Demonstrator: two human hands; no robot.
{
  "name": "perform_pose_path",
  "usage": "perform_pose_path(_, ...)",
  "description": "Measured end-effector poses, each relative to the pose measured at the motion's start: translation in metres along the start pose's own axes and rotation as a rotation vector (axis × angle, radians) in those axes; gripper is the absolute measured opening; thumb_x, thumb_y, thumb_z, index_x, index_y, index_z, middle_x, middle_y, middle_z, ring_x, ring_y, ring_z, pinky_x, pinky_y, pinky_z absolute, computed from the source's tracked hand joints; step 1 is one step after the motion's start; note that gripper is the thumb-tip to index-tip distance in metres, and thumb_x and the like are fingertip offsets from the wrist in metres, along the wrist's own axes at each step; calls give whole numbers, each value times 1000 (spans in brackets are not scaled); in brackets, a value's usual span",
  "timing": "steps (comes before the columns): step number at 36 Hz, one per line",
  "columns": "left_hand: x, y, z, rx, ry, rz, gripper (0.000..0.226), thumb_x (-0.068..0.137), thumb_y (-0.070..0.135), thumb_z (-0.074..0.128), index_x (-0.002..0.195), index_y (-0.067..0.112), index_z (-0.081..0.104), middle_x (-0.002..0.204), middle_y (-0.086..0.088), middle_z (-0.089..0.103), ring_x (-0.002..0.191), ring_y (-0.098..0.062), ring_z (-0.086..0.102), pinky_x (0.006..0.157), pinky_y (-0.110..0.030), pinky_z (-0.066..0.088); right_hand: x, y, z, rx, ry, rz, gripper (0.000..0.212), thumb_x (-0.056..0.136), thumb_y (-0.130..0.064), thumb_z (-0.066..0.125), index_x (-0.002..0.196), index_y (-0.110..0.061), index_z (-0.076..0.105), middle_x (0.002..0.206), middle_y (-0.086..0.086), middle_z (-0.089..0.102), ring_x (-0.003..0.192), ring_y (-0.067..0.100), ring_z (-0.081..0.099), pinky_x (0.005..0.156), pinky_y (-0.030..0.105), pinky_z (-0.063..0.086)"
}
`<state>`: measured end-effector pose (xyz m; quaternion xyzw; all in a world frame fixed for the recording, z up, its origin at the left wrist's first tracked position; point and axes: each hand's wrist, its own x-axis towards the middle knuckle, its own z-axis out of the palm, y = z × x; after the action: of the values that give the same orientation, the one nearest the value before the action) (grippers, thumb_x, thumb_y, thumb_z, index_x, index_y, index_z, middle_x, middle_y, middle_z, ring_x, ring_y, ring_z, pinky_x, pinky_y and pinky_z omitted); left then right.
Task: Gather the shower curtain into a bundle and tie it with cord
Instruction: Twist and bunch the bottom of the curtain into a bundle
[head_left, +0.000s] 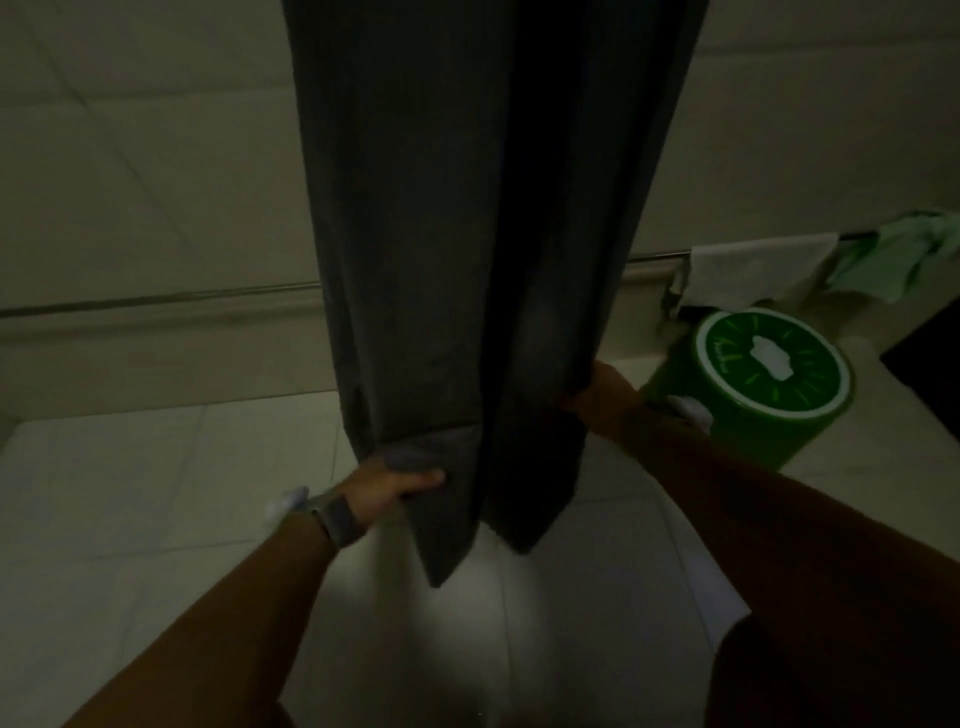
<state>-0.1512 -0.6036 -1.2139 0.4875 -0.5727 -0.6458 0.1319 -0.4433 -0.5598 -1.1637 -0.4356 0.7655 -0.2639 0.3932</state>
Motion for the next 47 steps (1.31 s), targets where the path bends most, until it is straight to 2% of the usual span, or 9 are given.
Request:
perform_pose_path(6, -1, -37, 32, 510, -324, -173, 56, 75, 55, 72, 127, 37, 59, 122, 8, 66, 109, -14, 64, 94, -40, 55, -25, -19, 11, 16, -219, 145, 24, 96, -3, 53, 118, 1, 58, 118, 18, 60, 106, 36, 59, 95, 42, 48)
perform_pose_path(11, -3, -28, 39, 505, -283, -2, 87, 62, 73, 72, 138, 35, 50, 133, 9, 59, 120, -13, 57, 103, -37, 49, -54, -25, 13, 409, -300, 37, 32, 100, 4, 35, 80, -17, 48, 85, -1, 52, 75, 10, 51, 65, 21, 49)
perform_pose_path(16, -15, 13, 37, 160, -75, 198, 58, 70, 38, 84, 122, 33, 58, 123, 11, 65, 116, -8, 59, 104, -37, 48, -57, -19, -13, 184, -292, -41, 18, 90, 1, 58, 103, -10, 64, 102, 8, 64, 90, 24, 62, 73, 32, 54)
perform_pose_path(21, -7, 53, 39, 31, 81, 334, 105, 62, 40, 90, 148, 35, 31, 144, 10, 49, 131, -9, 49, 109, -35, 43, -60, -14, -31, 82, -364, 43, 75, 77, 28, 42, 134, -20, 46, 120, -6, 55, 113, 11, 51, 85, 29, 48)
perform_pose_path(25, 3, 95, 50, 35, 113, 461, 121, 63, 37, 91, 153, 42, 10, 153, 14, 33, 136, -4, 36, 109, -25, 33, -83, -24, -34, 114, -567, -5, 91, 77, 5, 73, 144, -33, 25, 133, -14, 46, 127, 7, 43, 99, 20, 42)
perform_pose_path(30, 30, 132, 77, 167, 42, 514, 101, 63, 29, 90, 146, 23, 32, 150, 6, 43, 134, -6, 42, 113, -27, 34, -65, -60, -36, 510, 125, -349, 94, 69, -7, 84, 146, -17, 31, 136, -3, 55, 121, 8, 57, 101, 31, 50)
perform_pose_path(34, 30, 148, 89, 325, -37, 520, 85, 77, 27, 82, 148, 21, 35, 147, 4, 46, 131, -8, 45, 111, -26, 36, -43, -89, -67, 528, 347, -351, 59, 74, -11, 82, 127, -10, 56, 120, 4, 66, 107, 18, 64, 97, 36, 52)
perform_pose_path(41, -1, 173, 17, 212, 1084, 807, 79, 65, 57, 76, 127, 14, 49, 129, -13, 48, 120, -31, 47, 104, -47, 40, -54, -43, -138, 817, 175, -194, 33, 92, 3, 52, 122, -8, 61, 118, 8, 68, 97, 20, 70, 104, 43, 45)
perform_pose_path(47, 13, 228, -20, 205, 943, 839, 115, 65, 54, 81, 154, 20, 17, 156, -7, 30, 141, -20, 33, 116, -37, 29, -67, -43, -152, 713, -40, -192, 32, 93, 4, 48, 121, -4, 61, 109, 2, 73, 90, 17, 72, 86, 31, 57)
